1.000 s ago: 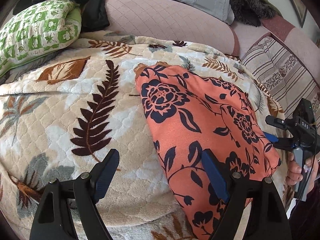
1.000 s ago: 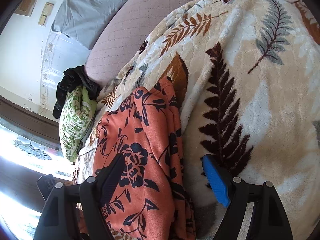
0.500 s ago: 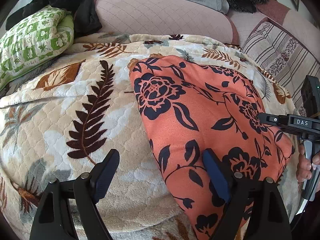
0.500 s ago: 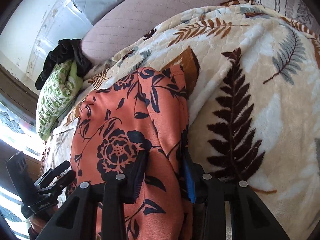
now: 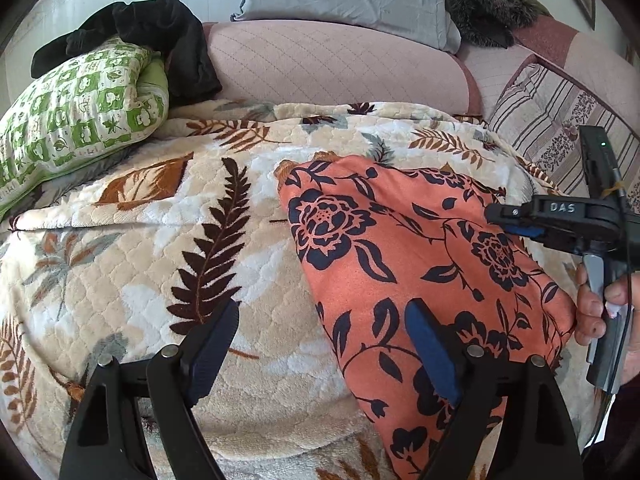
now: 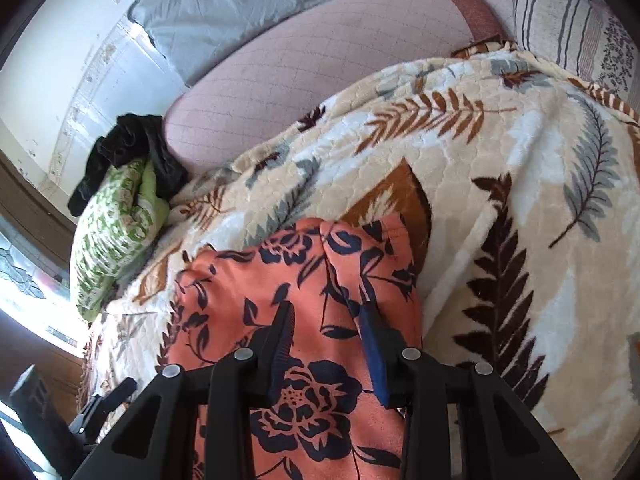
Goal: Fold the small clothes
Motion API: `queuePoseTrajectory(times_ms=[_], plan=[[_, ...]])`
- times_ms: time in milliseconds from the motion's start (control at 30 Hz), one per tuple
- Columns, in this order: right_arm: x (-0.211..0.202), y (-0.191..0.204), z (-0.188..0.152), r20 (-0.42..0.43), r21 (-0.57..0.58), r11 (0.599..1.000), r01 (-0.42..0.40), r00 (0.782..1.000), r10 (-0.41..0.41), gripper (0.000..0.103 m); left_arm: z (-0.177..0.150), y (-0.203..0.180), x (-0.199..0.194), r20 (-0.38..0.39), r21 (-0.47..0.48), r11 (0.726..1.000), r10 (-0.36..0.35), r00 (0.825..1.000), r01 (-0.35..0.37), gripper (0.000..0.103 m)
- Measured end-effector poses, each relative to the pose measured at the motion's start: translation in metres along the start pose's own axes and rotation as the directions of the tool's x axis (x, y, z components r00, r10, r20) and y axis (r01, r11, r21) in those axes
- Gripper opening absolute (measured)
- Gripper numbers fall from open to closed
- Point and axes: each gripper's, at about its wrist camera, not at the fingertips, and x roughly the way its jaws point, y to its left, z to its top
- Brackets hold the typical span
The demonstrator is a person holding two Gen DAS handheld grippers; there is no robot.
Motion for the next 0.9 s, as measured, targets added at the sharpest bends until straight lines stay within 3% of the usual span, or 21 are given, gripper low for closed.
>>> queuePoseTrajectory(times_ms=[67, 133, 233, 400, 467, 600, 667, 733, 833, 900], plan=[[0.013, -0.008, -0.006, -0.040, 0.034, 0.997, 0.070, 0.997, -0.068, 0.035, -0.005, -0.001, 0.012, -0.072, 0.012, 0.999, 0.038, 0.997, -0.038, 0.086], [0.013, -0.011, -0.008, -0.031, 0.054, 0.996, 0.068, 0.997, -0.066, 0.035, -0.012, 0.006, 0.020, -0.112, -0.032, 0.999, 0.035, 0.993, -0.039, 0.087], [0.004, 0.001, -0.009, -0.006, 0.023, 0.995, 0.093, 0.996, -0.092, 0.038, -0.013, 0.013, 0.016, -0.119, -0.077, 0.997, 0.014, 0.993, -0.023, 0.086], [-0.010, 0.039, -0.010, 0.030, -0.056, 0.998, -0.007, 1.000, 0.009, 0.038, -0.018, 0.012, 0.008, -0.115, -0.076, 0.997, 0.020, 0.993, -0.029, 0.086], [-0.003, 0.057, -0.013, -0.009, -0.088, 0.994, -0.070, 0.998, 0.070, 0.038, -0.020, 0.011, 0.004, -0.112, -0.071, 0.997, 0.012, 0.994, -0.021, 0.085], [0.028, 0.097, -0.013, -0.097, -0.164, 0.982, -0.094, 0.992, 0.078, 0.038, -0.021, 0.008, -0.002, -0.104, -0.055, 0.998, -0.005, 0.995, -0.001, 0.085], [0.052, 0.112, -0.008, -0.183, -0.165, 0.978, -0.131, 0.978, 0.100, 0.038, -0.023, 0.007, -0.002, -0.109, -0.047, 0.999, -0.009, 0.994, 0.003, 0.085], [0.078, 0.119, -0.003, -0.247, -0.161, 0.981, -0.110, 0.967, 0.067, 0.038, -0.024, 0.006, -0.001, -0.113, -0.033, 0.999, -0.003, 0.994, -0.001, 0.085], [0.108, 0.124, 0.007, -0.267, -0.206, 0.978, -0.043, 0.964, -0.014, 0.037, -0.025, 0.006, 0.000, -0.111, -0.012, 1.000, 0.002, 0.994, -0.003, 0.085], [0.118, 0.121, 0.013, -0.282, -0.178, 0.984, -0.026, 0.959, -0.026, 0.037, -0.025, 0.008, 0.002, -0.119, -0.025, 1.000, -0.014, 0.993, 0.011, 0.085]])
